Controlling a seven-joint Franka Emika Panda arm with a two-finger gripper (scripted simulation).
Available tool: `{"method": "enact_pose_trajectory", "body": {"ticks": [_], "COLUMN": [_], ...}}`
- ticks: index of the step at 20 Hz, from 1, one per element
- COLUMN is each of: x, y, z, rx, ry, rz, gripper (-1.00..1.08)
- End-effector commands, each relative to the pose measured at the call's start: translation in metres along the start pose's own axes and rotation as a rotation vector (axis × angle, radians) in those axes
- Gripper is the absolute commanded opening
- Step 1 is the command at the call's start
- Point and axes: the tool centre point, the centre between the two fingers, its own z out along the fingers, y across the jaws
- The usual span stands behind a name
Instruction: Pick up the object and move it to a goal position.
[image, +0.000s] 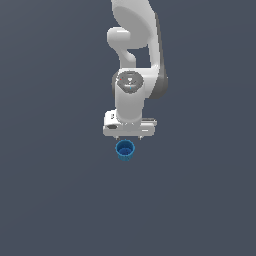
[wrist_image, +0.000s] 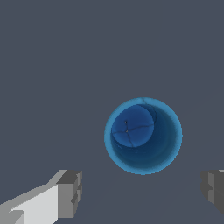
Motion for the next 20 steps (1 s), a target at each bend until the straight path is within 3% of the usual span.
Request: {"method": "enact_pose_trajectory", "body": {"ticks": [1,11,20], "x": [0.0,0.004,0.0], "y": [0.0,-0.007,-0.013], "z": [0.0,-0.006,0.004], "rx": [0.0,0.019,-0.03], "ry": [0.0,0.013,-0.038], "rz": [0.0,0.004,-0.104], "gripper": [0.28,0.28,0.28]}}
